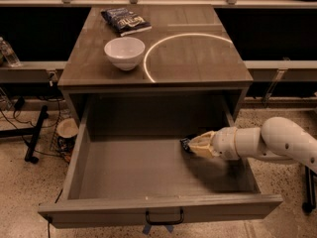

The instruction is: Place rxbar blueberry into top drawer

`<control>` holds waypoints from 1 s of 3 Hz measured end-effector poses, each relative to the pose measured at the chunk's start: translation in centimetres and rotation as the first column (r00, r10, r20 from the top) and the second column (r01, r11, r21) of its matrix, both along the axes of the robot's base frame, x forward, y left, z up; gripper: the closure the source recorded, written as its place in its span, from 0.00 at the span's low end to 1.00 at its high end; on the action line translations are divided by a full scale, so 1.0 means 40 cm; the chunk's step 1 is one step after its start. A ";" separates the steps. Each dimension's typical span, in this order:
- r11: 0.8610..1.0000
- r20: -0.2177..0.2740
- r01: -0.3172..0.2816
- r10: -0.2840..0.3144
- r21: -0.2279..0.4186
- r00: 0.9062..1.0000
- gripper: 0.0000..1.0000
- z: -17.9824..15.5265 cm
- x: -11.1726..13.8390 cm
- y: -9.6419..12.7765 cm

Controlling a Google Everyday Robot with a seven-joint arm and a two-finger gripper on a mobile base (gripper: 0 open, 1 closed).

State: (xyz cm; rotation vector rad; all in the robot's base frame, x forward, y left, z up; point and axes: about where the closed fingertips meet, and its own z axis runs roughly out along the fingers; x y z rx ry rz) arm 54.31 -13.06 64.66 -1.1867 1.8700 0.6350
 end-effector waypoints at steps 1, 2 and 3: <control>1.000 0.011 0.002 -0.002 0.000 1.000 0.28 0.016 0.029 0.020; 0.999 0.028 0.023 -0.024 0.026 0.999 0.00 0.085 0.054 0.021; 0.996 0.076 0.082 -0.084 0.032 0.994 0.00 0.201 0.076 -0.057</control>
Offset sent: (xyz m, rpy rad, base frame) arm 0.0273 0.0147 0.0402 0.0389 -0.0265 -0.0302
